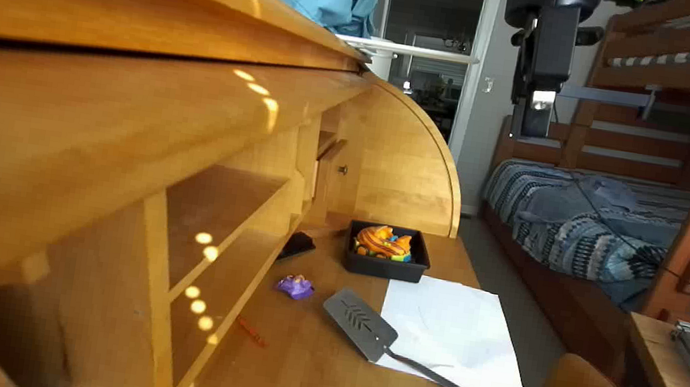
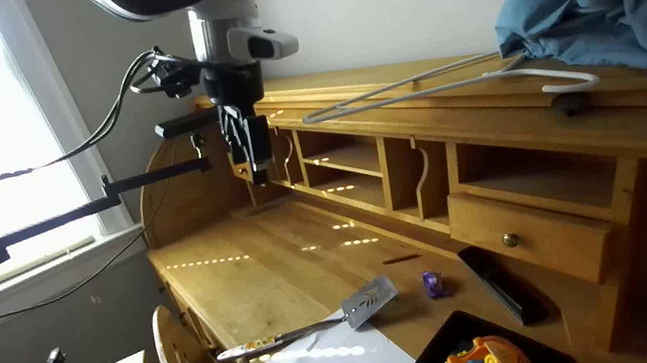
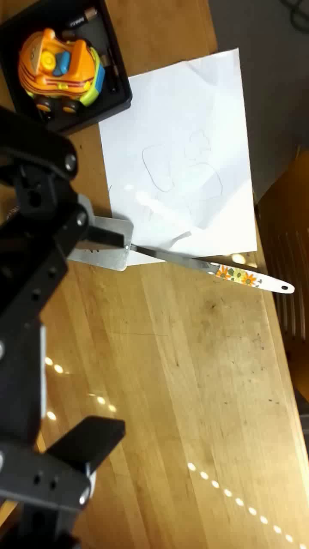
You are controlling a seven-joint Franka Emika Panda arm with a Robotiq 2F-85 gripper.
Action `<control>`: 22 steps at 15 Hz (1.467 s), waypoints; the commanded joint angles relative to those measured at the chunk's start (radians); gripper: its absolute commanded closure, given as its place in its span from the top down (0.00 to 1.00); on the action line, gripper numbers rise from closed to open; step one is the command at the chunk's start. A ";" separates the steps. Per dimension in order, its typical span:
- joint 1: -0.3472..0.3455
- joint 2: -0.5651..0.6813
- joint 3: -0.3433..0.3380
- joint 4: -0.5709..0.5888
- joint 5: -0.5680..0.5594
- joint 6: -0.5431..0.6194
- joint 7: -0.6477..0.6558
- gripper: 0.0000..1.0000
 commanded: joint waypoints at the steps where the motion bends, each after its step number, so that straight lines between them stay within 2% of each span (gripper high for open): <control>1: -0.007 0.000 0.006 0.002 0.001 -0.002 -0.001 1.00; 7: 0.009 -0.030 0.030 0.015 0.062 0.213 0.061 1.00; 13: -0.004 -0.055 0.071 0.074 0.023 0.462 0.174 1.00; 17: -0.051 -0.064 0.061 0.116 -0.002 0.605 0.262 1.00; 22: -0.162 -0.024 0.047 0.168 -0.047 0.769 0.394 1.00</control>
